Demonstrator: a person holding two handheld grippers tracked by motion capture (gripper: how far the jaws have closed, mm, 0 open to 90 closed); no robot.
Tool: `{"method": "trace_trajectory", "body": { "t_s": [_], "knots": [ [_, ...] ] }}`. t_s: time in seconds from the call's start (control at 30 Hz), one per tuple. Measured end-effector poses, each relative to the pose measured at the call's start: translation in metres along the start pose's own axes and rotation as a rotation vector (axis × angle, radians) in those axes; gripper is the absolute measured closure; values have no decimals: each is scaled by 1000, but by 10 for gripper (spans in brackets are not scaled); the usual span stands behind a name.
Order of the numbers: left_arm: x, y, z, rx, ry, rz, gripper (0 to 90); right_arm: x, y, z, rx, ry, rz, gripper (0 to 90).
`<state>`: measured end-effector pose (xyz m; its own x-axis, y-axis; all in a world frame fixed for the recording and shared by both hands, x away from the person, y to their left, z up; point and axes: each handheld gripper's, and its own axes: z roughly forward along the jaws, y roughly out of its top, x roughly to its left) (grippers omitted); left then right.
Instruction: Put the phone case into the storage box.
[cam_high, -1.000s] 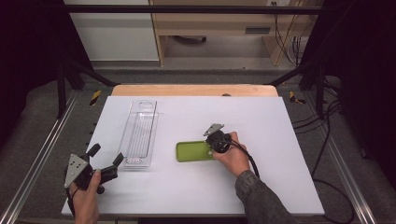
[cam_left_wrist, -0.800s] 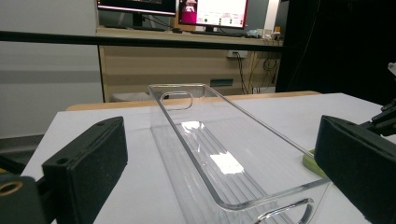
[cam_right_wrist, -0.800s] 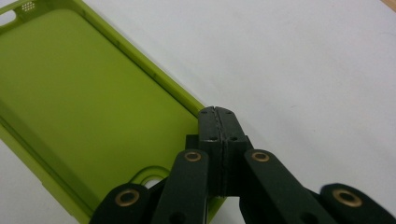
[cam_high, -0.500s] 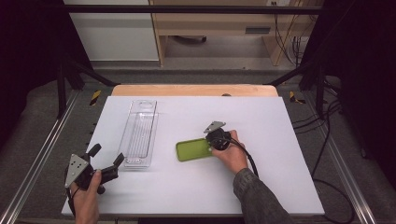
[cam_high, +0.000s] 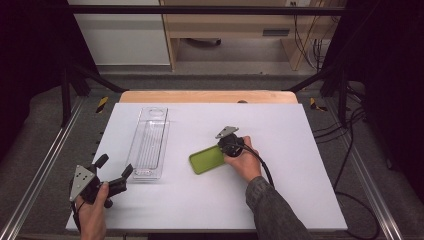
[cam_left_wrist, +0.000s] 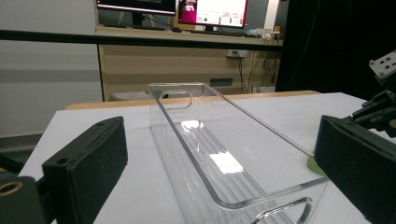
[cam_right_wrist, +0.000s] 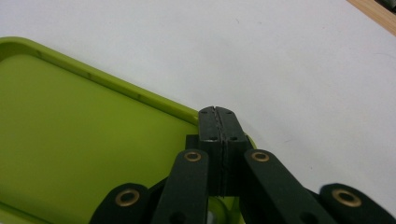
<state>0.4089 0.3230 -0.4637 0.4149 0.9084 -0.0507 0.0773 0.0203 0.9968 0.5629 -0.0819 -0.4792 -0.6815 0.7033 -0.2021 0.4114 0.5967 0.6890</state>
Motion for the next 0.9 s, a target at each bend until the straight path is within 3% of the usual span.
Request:
{"method": "trace_trajectory", "body": {
  "t_s": [0.27,0.5,0.9],
  "knots": [
    [0,0,0,0,0,-1,26,0,8,8,3,-4,7,900],
    [1,0,0,-1,2,-6,26,-1,11,15,-36,12,42,900],
    [1,0,1,-1,1,-4,27,-1,12,18,-58,16,65,900]
  ]
}}
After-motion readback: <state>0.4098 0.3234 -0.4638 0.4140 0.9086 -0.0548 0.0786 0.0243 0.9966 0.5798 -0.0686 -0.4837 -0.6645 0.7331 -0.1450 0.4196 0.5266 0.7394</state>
